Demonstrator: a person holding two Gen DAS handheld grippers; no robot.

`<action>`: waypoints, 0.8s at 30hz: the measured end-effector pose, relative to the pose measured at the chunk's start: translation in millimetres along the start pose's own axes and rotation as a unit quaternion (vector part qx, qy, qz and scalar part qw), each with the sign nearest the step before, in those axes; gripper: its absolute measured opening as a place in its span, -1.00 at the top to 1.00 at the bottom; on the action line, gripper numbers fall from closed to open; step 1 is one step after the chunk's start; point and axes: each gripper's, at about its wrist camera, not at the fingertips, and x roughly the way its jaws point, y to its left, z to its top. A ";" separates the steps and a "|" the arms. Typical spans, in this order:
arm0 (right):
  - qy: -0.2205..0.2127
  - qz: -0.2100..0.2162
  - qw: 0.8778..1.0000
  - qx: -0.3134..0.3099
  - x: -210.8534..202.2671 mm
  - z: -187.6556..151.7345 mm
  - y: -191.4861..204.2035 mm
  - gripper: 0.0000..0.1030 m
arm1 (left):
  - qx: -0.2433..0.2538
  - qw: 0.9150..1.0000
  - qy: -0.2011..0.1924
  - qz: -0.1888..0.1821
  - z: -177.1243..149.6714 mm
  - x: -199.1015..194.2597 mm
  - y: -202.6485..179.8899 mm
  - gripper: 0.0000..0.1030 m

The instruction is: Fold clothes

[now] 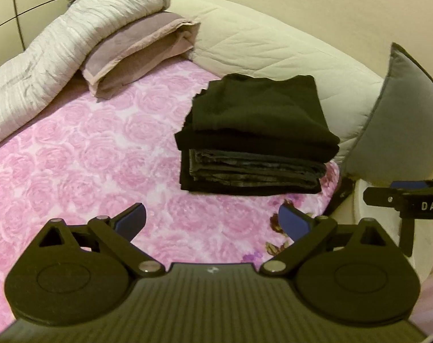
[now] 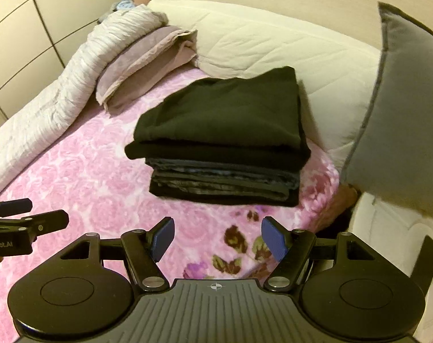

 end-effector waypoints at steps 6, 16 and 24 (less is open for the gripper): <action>0.004 0.012 1.000 -0.015 3.4 7.4 -0.8 -0.38 | -0.012 1.000 0.009 0.011 3.5 3.8 -0.9 -0.92; 0.013 0.006 1.000 0.000 -1.0 -0.4 -4.9 -0.38 | -0.021 1.000 0.003 0.016 3.6 8.7 -6.3 -0.91; 0.013 -0.016 1.000 0.013 -8.4 -7.7 -6.9 -0.38 | -0.009 0.999 0.025 0.037 0.6 24.0 -15.9 -0.91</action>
